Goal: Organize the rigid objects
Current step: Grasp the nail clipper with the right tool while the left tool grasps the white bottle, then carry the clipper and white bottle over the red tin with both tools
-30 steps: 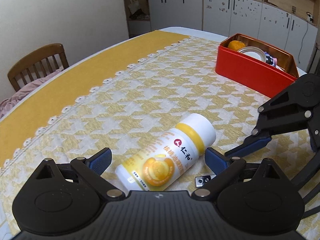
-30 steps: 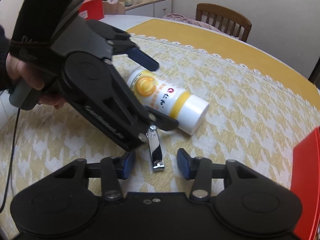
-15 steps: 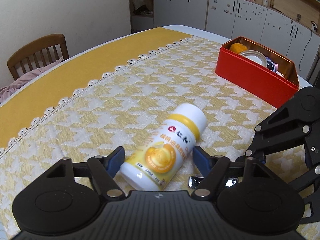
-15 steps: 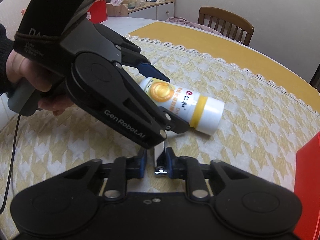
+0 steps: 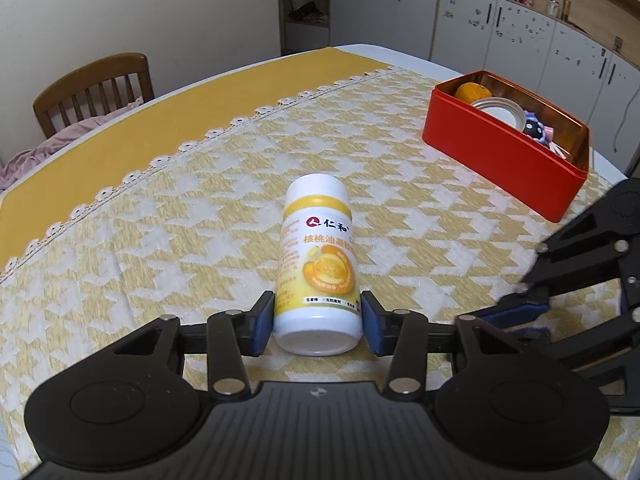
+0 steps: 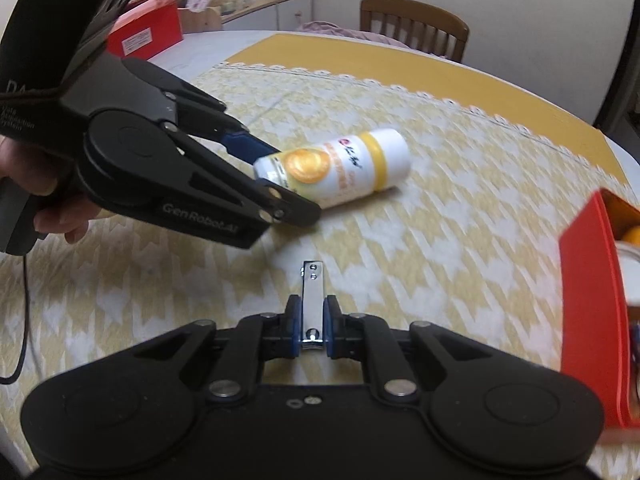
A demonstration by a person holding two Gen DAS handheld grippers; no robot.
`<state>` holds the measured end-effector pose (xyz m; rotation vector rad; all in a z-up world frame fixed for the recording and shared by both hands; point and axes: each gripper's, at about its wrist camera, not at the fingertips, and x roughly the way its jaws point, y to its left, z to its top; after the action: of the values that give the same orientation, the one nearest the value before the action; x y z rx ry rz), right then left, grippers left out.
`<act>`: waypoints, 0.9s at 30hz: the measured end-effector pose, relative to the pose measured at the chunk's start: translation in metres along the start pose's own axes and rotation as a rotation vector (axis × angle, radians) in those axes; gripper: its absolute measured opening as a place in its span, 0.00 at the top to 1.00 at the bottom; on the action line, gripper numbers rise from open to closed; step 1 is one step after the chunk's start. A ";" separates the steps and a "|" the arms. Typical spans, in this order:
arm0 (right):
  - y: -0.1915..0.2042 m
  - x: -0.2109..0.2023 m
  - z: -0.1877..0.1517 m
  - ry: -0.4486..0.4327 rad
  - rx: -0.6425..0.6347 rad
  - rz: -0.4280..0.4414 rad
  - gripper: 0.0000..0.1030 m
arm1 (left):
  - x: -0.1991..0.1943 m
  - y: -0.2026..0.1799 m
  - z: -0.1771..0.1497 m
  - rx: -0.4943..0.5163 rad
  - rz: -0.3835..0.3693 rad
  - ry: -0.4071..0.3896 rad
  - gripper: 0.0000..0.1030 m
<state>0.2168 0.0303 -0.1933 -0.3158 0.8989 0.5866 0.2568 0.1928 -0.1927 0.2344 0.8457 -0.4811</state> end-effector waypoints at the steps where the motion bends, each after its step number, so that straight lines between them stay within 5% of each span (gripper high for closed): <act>1: -0.001 -0.001 -0.002 -0.001 0.004 -0.004 0.90 | 0.001 0.000 0.001 -0.008 0.000 -0.002 0.57; 12: -0.006 -0.011 -0.016 -0.008 0.044 -0.035 0.90 | 0.026 -0.004 0.018 -0.039 0.048 0.021 0.55; 27: -0.028 -0.032 -0.023 -0.042 0.109 -0.016 0.90 | 0.011 -0.018 0.020 -0.123 0.113 0.023 0.57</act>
<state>0.2034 -0.0148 -0.1803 -0.2111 0.8837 0.5253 0.2672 0.1659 -0.1886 0.1734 0.8762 -0.3201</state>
